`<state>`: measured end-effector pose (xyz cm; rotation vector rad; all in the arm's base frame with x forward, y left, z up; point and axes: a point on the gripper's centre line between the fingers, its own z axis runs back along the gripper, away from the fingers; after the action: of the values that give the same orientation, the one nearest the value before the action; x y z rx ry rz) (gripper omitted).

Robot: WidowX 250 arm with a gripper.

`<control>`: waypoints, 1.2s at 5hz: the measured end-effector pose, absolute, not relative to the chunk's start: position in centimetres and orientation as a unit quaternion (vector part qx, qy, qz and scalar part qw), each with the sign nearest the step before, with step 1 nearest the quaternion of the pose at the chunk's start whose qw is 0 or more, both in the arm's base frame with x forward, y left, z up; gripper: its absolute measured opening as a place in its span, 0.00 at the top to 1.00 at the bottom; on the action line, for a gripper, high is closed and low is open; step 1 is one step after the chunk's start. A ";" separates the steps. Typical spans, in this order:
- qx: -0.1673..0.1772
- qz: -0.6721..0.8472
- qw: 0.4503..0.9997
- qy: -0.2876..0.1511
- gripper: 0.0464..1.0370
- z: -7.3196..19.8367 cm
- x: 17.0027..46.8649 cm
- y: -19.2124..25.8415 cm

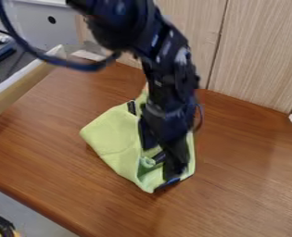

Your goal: Fold the cloth from right to left

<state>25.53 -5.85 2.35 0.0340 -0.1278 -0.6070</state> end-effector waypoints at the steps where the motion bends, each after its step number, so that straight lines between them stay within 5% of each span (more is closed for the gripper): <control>1: 0.007 -0.310 0.950 -0.047 0.04 0.7 24.4 -6.7; 3: 0.009 -0.310 0.951 -0.006 0.09 -3.1 23.7 -6.8; 5: 0.032 -0.288 0.957 -0.013 0.67 -3.1 24.2 -6.3; 6: 0.033 -0.291 0.956 -0.012 0.87 -3.1 24.1 -6.3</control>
<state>24.13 -6.26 -3.06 0.0671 -0.0240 -0.5898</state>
